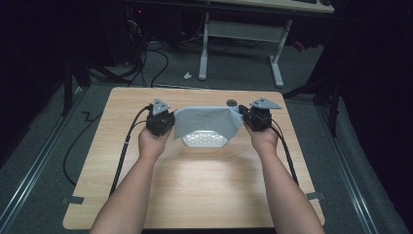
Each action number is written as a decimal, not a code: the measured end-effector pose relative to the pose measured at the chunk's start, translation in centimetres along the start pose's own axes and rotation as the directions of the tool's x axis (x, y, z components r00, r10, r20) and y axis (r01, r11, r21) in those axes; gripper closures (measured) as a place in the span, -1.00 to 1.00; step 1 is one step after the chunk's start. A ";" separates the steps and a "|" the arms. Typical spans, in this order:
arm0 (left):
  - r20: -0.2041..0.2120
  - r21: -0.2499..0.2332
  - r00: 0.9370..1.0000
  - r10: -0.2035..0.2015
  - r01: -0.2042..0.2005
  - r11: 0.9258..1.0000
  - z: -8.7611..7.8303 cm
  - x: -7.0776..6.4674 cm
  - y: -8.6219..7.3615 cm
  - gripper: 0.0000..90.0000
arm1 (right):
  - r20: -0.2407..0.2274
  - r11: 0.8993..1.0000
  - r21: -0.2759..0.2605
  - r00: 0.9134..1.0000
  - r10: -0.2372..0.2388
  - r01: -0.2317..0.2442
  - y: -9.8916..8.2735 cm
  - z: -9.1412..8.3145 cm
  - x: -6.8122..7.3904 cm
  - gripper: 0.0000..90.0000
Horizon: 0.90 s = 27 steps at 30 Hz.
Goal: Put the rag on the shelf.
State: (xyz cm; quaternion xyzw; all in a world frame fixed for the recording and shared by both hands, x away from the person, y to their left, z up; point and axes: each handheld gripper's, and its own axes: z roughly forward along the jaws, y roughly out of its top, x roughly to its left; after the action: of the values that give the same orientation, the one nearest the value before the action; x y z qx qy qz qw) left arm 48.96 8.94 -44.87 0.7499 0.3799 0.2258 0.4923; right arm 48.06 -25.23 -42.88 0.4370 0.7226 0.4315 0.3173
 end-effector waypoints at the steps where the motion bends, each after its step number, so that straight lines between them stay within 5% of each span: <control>1: -0.001 0.002 1.000 -0.002 0.002 1.000 0.0 0.0 -0.2 0.99 | -0.002 1.000 0.010 1.000 -0.001 0.001 -0.3 0.1 0.2 1.00; 16: 0.022 0.009 1.000 -0.008 0.008 1.000 -0.7 -0.6 -2.4 0.99 | -0.034 0.999 0.008 0.998 0.053 -0.053 -1.5 1.0 0.2 1.00; 27: 0.040 0.019 0.999 -0.007 0.006 1.000 -1.0 -0.6 -2.6 0.98 | -0.039 0.999 0.030 0.998 0.044 -0.043 -2.3 1.6 0.7 1.00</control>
State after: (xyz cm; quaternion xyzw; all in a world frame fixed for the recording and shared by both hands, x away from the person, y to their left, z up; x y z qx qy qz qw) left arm 46.95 9.67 -46.83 0.7577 0.3744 0.2054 0.4935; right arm 48.28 -24.64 -45.72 0.4487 0.7253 0.4360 0.2871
